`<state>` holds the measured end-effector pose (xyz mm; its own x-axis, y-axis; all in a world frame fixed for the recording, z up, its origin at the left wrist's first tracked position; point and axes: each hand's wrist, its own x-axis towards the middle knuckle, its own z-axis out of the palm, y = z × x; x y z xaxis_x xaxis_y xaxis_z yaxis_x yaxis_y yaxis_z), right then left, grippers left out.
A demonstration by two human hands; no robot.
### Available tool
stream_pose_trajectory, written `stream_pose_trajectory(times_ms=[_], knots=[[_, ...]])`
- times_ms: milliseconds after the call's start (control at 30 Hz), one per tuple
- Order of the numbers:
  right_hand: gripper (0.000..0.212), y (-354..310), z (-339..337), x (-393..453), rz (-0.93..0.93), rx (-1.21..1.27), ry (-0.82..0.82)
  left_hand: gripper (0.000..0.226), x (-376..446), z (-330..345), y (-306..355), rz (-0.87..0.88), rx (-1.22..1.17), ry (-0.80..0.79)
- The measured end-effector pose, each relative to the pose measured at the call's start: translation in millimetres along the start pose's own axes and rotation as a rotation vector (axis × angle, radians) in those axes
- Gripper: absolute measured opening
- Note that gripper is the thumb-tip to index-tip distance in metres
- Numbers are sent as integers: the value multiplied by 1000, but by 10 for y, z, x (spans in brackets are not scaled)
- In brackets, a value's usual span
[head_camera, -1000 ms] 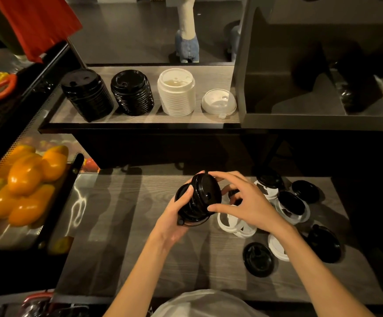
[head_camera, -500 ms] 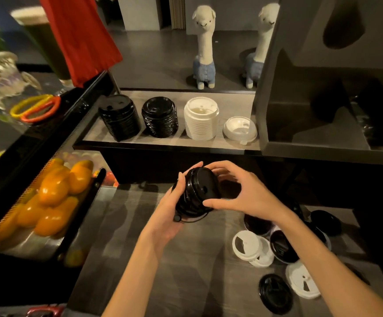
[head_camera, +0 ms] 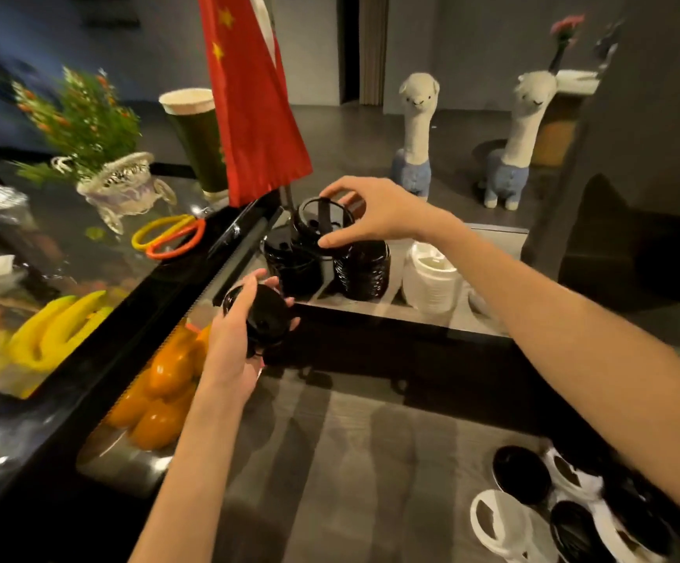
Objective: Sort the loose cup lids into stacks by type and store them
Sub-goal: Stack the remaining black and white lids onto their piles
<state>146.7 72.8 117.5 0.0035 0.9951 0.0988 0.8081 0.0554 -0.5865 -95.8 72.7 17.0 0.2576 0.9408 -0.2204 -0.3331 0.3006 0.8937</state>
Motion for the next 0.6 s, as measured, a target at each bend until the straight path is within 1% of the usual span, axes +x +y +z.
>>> stream_pose_trajectory(times_ms=[67,167,267,367,433,600], knots=[[76,-92,3,326,-7,-84,-89,28,103,-68,91,-13,0,66],[76,-165,55,637,-35,-184,-186,33,231,-108,165,-71,16,95],[77,-181,118,831,-38,-229,-264,34,351,-134,194,-101,31,36],[77,-148,154,955,-22,-241,-332,42,434,-157,207,-126,47,-12],[76,-132,181,1015,-18,-238,-349,46,479,-164,207,-139,57,-36],[78,-97,233,1099,-15,-268,-386,48,530,-163,199,-164,27,-63]])
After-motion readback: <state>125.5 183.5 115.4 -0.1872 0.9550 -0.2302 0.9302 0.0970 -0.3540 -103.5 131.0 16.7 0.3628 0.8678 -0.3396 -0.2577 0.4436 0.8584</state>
